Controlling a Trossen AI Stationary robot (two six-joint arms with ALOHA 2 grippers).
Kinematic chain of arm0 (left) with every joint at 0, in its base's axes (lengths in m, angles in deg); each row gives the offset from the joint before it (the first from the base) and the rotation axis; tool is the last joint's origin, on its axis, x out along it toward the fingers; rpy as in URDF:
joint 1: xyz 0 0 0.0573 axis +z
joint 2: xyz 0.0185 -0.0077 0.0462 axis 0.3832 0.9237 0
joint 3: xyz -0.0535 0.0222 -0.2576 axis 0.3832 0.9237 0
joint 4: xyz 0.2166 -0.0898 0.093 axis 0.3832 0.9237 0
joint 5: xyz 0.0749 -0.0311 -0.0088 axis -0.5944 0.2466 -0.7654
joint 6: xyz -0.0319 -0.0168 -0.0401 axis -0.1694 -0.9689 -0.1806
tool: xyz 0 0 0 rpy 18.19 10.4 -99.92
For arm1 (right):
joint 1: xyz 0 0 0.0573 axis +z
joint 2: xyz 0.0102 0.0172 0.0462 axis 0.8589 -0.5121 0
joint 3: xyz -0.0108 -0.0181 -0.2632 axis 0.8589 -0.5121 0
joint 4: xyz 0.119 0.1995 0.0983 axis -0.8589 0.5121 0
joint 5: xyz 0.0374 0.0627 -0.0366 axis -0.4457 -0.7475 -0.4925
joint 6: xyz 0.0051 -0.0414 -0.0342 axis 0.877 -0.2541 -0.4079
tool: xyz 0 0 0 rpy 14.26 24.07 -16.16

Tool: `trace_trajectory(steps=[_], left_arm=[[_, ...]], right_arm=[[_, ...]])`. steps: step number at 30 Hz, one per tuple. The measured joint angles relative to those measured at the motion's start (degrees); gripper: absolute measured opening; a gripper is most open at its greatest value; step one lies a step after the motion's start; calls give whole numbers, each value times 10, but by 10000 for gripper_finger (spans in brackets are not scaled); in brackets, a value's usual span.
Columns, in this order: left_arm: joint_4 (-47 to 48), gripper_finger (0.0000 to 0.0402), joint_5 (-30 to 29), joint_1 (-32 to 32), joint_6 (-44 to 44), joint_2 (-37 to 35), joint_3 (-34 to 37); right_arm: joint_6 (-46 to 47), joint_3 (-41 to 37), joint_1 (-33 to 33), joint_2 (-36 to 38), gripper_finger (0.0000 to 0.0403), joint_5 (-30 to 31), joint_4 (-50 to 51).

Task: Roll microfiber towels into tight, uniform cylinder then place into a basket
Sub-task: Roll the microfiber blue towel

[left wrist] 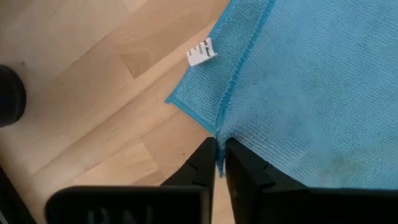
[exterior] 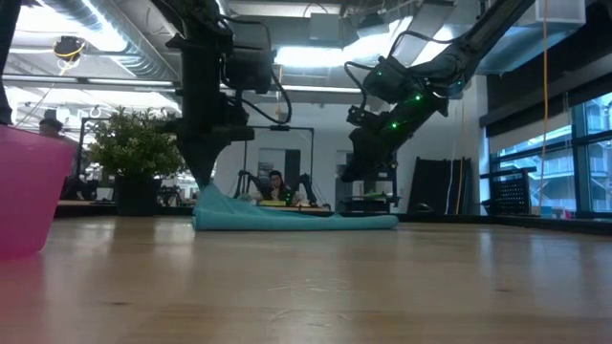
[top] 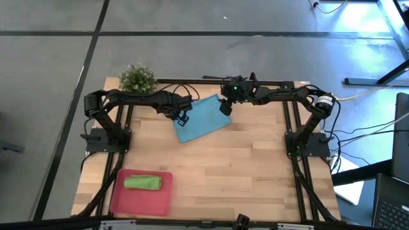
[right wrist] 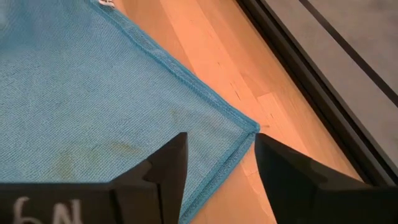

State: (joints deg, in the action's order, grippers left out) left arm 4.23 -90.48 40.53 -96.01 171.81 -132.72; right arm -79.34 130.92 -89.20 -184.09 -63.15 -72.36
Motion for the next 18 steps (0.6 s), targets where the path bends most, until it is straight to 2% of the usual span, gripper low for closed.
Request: trace_trajectory(steps=[7,11,14,18], left_arm=[[0,82,-2,14,-10,0,0],[-1,95,-2,25,-24,0,0],[-11,94,16,30,-17,0,0],[-39,90,51,29,33,5,0]], right_arm=[[-1,0,2,0,189,0,0],[22,0,3,11,189,-22,8],[64,0,3,29,189,-106,41],[91,-2,9,31,189,-270,109]])
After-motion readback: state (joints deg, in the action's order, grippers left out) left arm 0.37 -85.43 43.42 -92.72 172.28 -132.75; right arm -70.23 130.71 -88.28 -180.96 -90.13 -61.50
